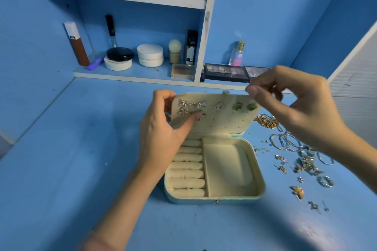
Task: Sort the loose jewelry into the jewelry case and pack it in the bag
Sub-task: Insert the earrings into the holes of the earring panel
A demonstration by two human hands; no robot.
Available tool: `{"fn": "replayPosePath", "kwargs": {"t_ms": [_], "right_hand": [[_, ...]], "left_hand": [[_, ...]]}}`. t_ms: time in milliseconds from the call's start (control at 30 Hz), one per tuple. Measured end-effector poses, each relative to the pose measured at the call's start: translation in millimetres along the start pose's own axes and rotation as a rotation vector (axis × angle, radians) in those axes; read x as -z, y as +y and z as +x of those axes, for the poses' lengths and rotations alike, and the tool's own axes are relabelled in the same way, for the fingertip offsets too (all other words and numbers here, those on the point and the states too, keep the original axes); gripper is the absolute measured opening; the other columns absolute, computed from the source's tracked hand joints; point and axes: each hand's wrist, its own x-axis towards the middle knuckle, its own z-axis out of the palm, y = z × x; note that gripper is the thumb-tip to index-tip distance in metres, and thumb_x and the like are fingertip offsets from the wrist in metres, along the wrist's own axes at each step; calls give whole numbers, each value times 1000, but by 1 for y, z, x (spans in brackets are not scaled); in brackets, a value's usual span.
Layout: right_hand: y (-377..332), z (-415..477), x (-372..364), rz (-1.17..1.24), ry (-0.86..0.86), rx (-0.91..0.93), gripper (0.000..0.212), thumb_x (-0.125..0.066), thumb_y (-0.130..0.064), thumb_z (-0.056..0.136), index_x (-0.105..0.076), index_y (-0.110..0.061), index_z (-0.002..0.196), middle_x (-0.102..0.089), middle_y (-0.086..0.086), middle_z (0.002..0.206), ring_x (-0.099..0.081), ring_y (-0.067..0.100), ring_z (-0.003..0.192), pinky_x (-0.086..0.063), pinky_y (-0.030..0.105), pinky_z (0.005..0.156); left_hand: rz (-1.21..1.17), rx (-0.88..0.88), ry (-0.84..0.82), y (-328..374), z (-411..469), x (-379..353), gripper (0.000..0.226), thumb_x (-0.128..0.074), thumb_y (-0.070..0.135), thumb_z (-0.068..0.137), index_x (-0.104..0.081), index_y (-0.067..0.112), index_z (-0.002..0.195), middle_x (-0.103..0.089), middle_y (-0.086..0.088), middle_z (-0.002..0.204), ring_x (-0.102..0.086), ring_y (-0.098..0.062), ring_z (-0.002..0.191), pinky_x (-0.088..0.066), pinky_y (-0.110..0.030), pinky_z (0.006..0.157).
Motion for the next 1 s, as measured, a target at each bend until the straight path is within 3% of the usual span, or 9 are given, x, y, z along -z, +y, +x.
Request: {"fn": "replayPosePath", "kwargs": {"t_ms": [133,200,300,400,533,633,833,933,1000], "right_hand": [[6,-12,6,-73,-40,39,10,-61,-17,86,-67,-11,80,-58,2,66,-48,8,62,-38,24,56],[13,-18,9,-74,-170,1,11,-60,-21,85,-68,-14,80,-60,-3,67,-50,8,62,-39,19,56],[26,-28,14,-227,-367,-31,12,-61,-29,85,-69,-21,80,-56,-13,67,-50,4,65,-36,10,59],[35,-37,26,-322,-609,-151,6,-64,-30,86,-70,-27,85,-62,-13,75,-56,5,74,-44,15,66],[43,-51,38,-346,-921,-318,5,-64,-32,83,-68,-33,87,-63,-15,77,-59,4,77,-49,27,76],[44,-59,45,-311,-1076,-388,10,-69,-33,81,-66,-35,90,-62,-14,80,-58,5,81,-48,27,79],[45,-70,47,-289,-1163,-373,20,-71,-28,80,-63,-31,98,-60,-14,92,-54,4,88,-45,25,82],[43,-73,42,-308,-1147,-369,18,-70,-23,79,-58,-35,85,-60,-12,88,-55,6,85,-48,32,81],[42,-73,39,-326,-1131,-373,24,-69,-22,79,-53,-40,76,-61,-11,84,-56,7,82,-49,36,79]], "left_hand": [[1,39,29,0,1,-7,52,-78,47,68,-46,25,104,-59,10,85,-56,-12,74,-46,-26,66],[14,64,45,1,1,-9,53,-83,36,71,-50,16,108,-61,7,90,-58,-14,77,-48,-30,69],[-1,86,43,1,2,-10,51,-81,36,72,-49,20,109,-56,18,89,-56,-9,77,-48,-29,70],[-25,70,26,-1,0,-10,55,-79,38,73,-50,15,114,-57,14,92,-56,-7,79,-50,-30,72],[-60,51,-9,-5,-1,-8,59,-78,41,72,-50,17,118,-54,22,95,-54,11,80,-44,-10,69],[-73,32,-17,-6,0,-6,50,-79,49,71,-45,42,106,-53,25,98,-54,10,83,-44,-8,69],[-85,35,-17,-5,0,-5,49,-73,55,69,-40,50,104,-54,27,103,-57,4,87,-50,-22,74],[-76,27,-16,-5,0,-5,48,-71,57,68,-39,51,104,-53,28,102,-57,3,87,-49,-19,73],[-67,24,-17,-5,-1,-5,49,-71,57,68,-39,51,104,-53,26,103,-58,2,87,-52,-24,75]]}}
